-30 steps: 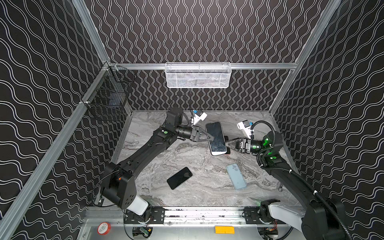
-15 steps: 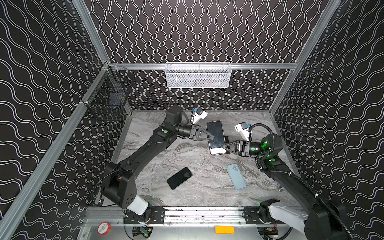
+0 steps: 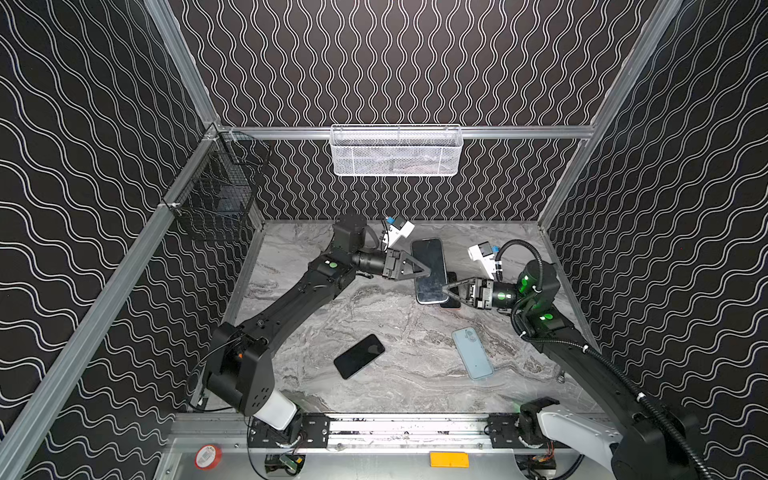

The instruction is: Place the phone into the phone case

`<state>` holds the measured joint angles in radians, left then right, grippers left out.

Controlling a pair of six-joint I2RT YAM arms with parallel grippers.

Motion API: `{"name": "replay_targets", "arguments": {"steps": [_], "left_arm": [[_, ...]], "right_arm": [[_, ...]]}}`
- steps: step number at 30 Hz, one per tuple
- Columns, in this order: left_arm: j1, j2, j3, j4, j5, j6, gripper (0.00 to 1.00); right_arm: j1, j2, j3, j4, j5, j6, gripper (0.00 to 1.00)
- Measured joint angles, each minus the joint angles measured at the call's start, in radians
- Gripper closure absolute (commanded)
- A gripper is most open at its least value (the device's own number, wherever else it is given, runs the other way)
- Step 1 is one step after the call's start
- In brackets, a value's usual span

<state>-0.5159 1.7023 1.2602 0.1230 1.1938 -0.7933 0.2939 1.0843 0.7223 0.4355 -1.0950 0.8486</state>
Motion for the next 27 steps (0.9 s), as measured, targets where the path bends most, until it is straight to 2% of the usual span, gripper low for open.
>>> {"name": "replay_targets", "arguments": {"steps": [6, 9, 12, 16, 19, 24, 26, 27], "left_arm": [[-0.034, -0.014, -0.088, 0.105, -0.043, -0.079, 0.48], [-0.061, -0.012, -0.133, 0.188, -0.071, -0.146, 0.61], [-0.074, 0.002, -0.161, 0.275, -0.109, -0.203, 0.80], [-0.075, 0.016, -0.179, 0.379, -0.112, -0.255, 0.96], [-0.076, 0.022, -0.180, 0.413, -0.108, -0.281, 1.00], [-0.082, 0.035, -0.179, 0.428, -0.106, -0.308, 1.00], [-0.082, 0.040, -0.179, 0.434, -0.104, -0.329, 1.00], [-0.082, 0.042, -0.178, 0.436, -0.104, -0.329, 1.00]], "right_arm": [[0.001, 0.011, 0.003, 0.007, 0.077, -0.003, 1.00], [0.001, 0.031, 0.003, 0.023, 0.119, 0.005, 1.00], [0.010, 0.040, 0.005, 0.027, 0.140, 0.014, 1.00], [0.017, 0.039, 0.011, 0.019, 0.164, 0.005, 0.87], [0.018, 0.021, 0.011, -0.002, 0.181, -0.024, 0.80], [0.024, 0.015, 0.011, -0.037, 0.182, -0.058, 0.79], [0.024, 0.016, 0.011, -0.040, 0.184, -0.061, 0.83], [0.024, 0.017, 0.011, -0.040, 0.185, -0.063, 0.89]]}}
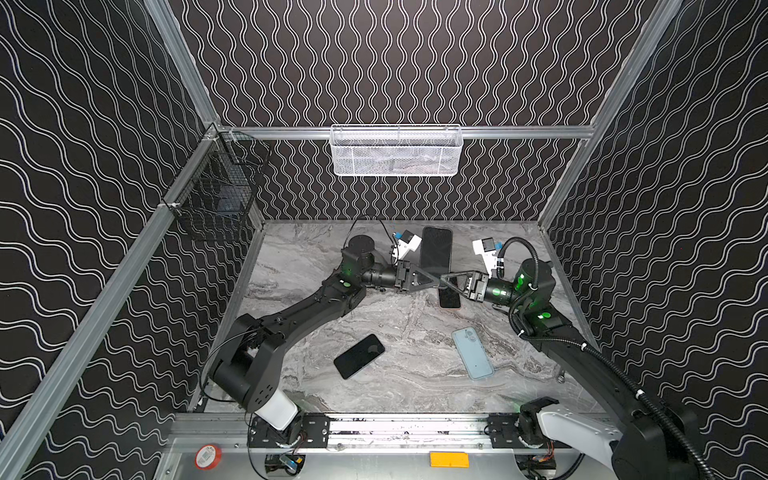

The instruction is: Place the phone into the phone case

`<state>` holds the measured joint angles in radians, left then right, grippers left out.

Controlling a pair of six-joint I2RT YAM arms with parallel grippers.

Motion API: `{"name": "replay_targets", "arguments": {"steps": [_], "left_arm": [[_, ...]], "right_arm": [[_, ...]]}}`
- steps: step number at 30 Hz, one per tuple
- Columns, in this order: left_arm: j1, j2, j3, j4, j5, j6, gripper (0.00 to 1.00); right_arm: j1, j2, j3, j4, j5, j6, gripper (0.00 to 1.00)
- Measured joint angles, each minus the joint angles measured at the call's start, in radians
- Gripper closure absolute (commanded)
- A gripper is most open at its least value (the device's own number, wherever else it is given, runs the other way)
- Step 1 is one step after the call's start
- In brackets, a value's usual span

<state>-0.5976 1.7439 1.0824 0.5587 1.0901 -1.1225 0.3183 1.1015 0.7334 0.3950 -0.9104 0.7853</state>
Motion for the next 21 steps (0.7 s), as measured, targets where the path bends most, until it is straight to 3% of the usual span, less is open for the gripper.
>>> {"name": "replay_targets", "arguments": {"steps": [2, 6, 7, 10, 11, 17, 21], "left_arm": [[0.001, 0.003, 0.002, 0.011, 0.004, 0.019, 1.00], [0.003, 0.004, 0.003, 0.025, 0.011, 0.038, 1.00], [0.003, 0.003, 0.003, 0.022, 0.012, 0.043, 1.00], [0.003, -0.005, 0.006, 0.002, 0.010, 0.051, 1.00], [0.002, -0.010, 0.008, -0.014, 0.005, 0.049, 1.00], [-0.005, -0.040, 0.005, -0.115, -0.008, 0.106, 1.00], [-0.020, -0.067, 0.000, -0.188, -0.006, 0.171, 1.00]], "right_arm": [[0.000, 0.002, 0.000, 0.006, -0.003, 0.027, 1.00], [0.000, 0.000, 0.000, 0.022, -0.006, 0.041, 1.00], [0.000, 0.000, 0.000, 0.022, -0.008, 0.040, 0.94], [0.000, -0.002, 0.009, 0.006, -0.006, 0.019, 0.56], [0.000, -0.002, 0.013, -0.002, -0.003, 0.007, 0.50], [-0.042, 0.024, 0.073, -0.006, 0.008, -0.027, 0.47], [-0.061, 0.087, 0.130, 0.013, 0.006, -0.026, 0.54]]}}
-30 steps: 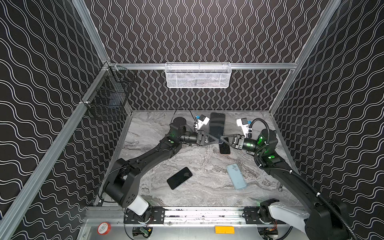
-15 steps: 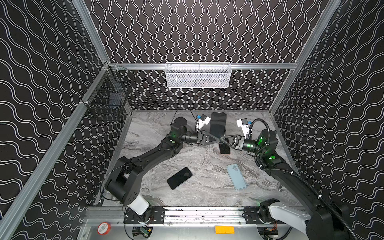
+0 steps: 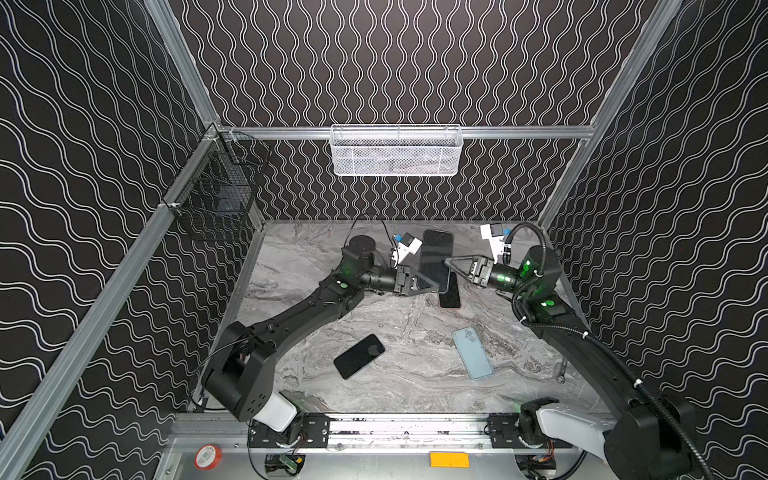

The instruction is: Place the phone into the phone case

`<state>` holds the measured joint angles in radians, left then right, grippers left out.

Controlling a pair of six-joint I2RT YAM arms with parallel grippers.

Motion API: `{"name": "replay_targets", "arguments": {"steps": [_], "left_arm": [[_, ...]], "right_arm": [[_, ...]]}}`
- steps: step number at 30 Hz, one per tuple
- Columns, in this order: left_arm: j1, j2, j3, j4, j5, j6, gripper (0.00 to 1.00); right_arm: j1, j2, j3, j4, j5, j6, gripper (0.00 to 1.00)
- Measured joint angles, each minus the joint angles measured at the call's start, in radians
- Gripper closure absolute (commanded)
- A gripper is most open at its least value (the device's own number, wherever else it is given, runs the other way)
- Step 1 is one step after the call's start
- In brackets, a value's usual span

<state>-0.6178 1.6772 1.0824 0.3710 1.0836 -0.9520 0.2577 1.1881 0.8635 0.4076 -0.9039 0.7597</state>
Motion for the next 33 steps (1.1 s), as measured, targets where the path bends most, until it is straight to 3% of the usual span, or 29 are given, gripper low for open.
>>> {"name": "replay_targets", "arguments": {"steps": [2, 8, 16, 19, 21, 25, 28, 33], "left_arm": [[-0.008, -0.009, -0.006, -0.033, 0.000, 0.023, 1.00], [-0.011, -0.032, -0.031, -0.061, 0.002, 0.095, 1.00], [-0.011, -0.041, -0.084, 0.038, -0.003, 0.056, 0.97], [-0.010, -0.042, -0.097, 0.050, -0.013, 0.038, 0.74], [-0.005, -0.054, -0.103, 0.023, -0.063, 0.038, 0.52], [0.035, -0.145, -0.114, -0.100, -0.185, 0.100, 0.25], [0.078, -0.268, -0.126, -0.253, -0.363, 0.192, 0.12], [0.109, -0.466, -0.153, -0.477, -0.713, 0.329, 0.03]], "right_arm": [[-0.003, 0.032, 0.026, 0.021, -0.005, 0.004, 0.61], [-0.005, 0.086, 0.063, 0.078, -0.048, 0.073, 0.97], [-0.004, 0.082, 0.052, 0.087, -0.058, 0.084, 1.00], [-0.003, 0.082, 0.037, 0.086, -0.053, 0.082, 1.00], [-0.003, 0.081, 0.034, 0.071, -0.030, 0.057, 1.00], [-0.003, 0.085, 0.043, -0.029, 0.013, -0.021, 1.00], [-0.005, 0.114, 0.058, -0.147, 0.074, -0.122, 1.00], [-0.003, 0.270, 0.114, -0.341, 0.161, -0.238, 1.00]]}}
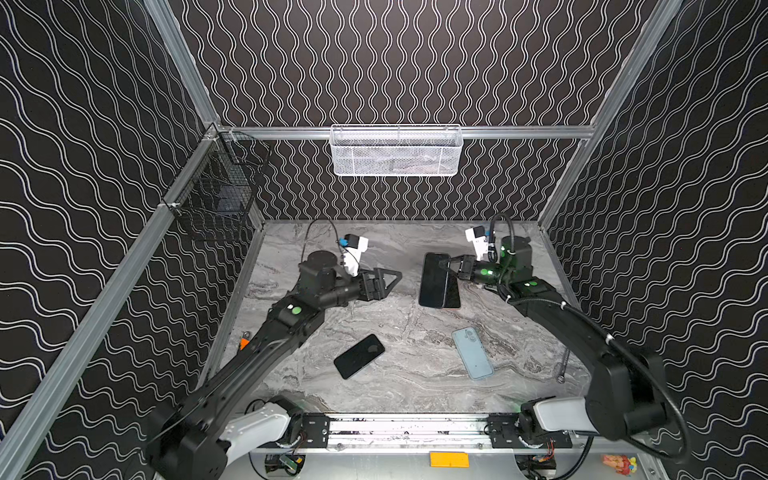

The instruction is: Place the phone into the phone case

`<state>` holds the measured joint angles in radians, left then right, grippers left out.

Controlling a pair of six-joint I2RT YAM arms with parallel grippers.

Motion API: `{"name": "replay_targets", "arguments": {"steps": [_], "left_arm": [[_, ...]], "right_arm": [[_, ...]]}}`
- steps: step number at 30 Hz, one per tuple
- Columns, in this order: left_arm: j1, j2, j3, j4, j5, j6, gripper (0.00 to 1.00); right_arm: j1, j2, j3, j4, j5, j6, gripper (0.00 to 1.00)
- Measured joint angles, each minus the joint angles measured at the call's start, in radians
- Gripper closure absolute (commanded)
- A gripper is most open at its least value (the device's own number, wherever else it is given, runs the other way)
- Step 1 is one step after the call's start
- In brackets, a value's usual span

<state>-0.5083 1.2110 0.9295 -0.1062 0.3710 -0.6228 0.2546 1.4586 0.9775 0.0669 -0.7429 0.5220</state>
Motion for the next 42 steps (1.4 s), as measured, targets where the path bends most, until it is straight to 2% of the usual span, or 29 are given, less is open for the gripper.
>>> {"name": "replay_targets", "arguments": {"steps": [2, 5, 14, 19, 20, 25, 30, 32, 36, 42], "left_arm": [[0.010, -0.039, -0.008, -0.063, -0.095, 0.031, 0.02], [0.017, -0.053, -0.008, -0.119, -0.159, 0.076, 0.02], [0.018, -0.059, -0.047, -0.193, -0.153, 0.105, 0.02], [0.019, -0.084, -0.074, -0.204, -0.149, 0.105, 0.02], [0.019, -0.086, -0.077, -0.204, -0.149, 0.105, 0.02], [0.020, -0.088, -0.083, -0.205, -0.145, 0.105, 0.02], [0.022, -0.090, -0.088, -0.206, -0.146, 0.103, 0.02], [0.024, -0.098, -0.100, -0.207, -0.151, 0.097, 0.02], [0.024, -0.129, -0.127, -0.214, -0.170, 0.068, 0.02], [0.027, -0.183, -0.170, -0.261, -0.224, 0.018, 0.01]], "right_arm": [[0.008, 0.104, 0.066, -0.074, 0.019, -0.035, 1.00], [0.034, 0.266, 0.174, -0.146, 0.059, -0.080, 1.00], [0.078, 0.624, 0.436, -0.242, 0.087, -0.117, 1.00], [0.077, 0.727, 0.546, -0.283, 0.067, -0.119, 1.00], [0.077, 0.737, 0.553, -0.283, 0.059, -0.117, 0.96], [0.076, 0.771, 0.578, -0.288, 0.058, -0.110, 0.73], [0.072, 0.764, 0.568, -0.291, 0.114, -0.115, 0.65], [0.071, 0.741, 0.557, -0.298, 0.136, -0.116, 0.57], [0.070, 0.631, 0.514, -0.299, 0.180, -0.131, 0.51], [0.091, 0.404, 0.410, -0.315, 0.296, -0.150, 0.50]]}}
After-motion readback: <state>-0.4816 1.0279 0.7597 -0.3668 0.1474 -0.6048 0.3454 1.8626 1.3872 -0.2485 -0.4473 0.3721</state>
